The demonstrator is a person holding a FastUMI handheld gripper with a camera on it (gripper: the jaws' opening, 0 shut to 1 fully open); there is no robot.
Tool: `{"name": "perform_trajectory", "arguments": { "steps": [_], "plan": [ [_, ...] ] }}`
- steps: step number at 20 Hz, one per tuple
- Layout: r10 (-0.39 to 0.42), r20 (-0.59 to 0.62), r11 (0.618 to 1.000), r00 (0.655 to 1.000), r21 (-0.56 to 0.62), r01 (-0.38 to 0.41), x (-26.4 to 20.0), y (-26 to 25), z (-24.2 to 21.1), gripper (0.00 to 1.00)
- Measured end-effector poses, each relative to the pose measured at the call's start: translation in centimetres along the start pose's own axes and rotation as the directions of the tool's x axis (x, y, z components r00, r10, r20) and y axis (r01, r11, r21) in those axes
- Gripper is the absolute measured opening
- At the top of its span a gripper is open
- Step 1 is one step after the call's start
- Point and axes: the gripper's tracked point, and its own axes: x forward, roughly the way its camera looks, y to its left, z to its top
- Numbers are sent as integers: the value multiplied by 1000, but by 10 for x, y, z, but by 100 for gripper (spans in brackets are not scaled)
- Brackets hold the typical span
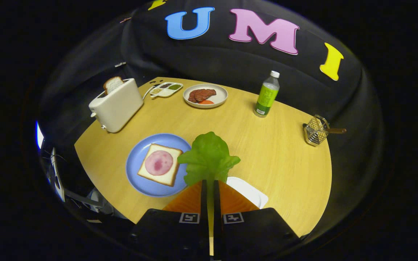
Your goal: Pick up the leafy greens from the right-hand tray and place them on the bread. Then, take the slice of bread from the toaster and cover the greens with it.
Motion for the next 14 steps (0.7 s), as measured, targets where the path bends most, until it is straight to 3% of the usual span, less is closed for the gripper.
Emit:
{"name": "perform_trajectory", "arguments": {
  "steps": [6,14],
  "plan": [
    [98,-41,991,994,-83,-101,29,67,19,9],
    [120,-132,984,984,-116,-136,73,101,2,9]
  ]
}}
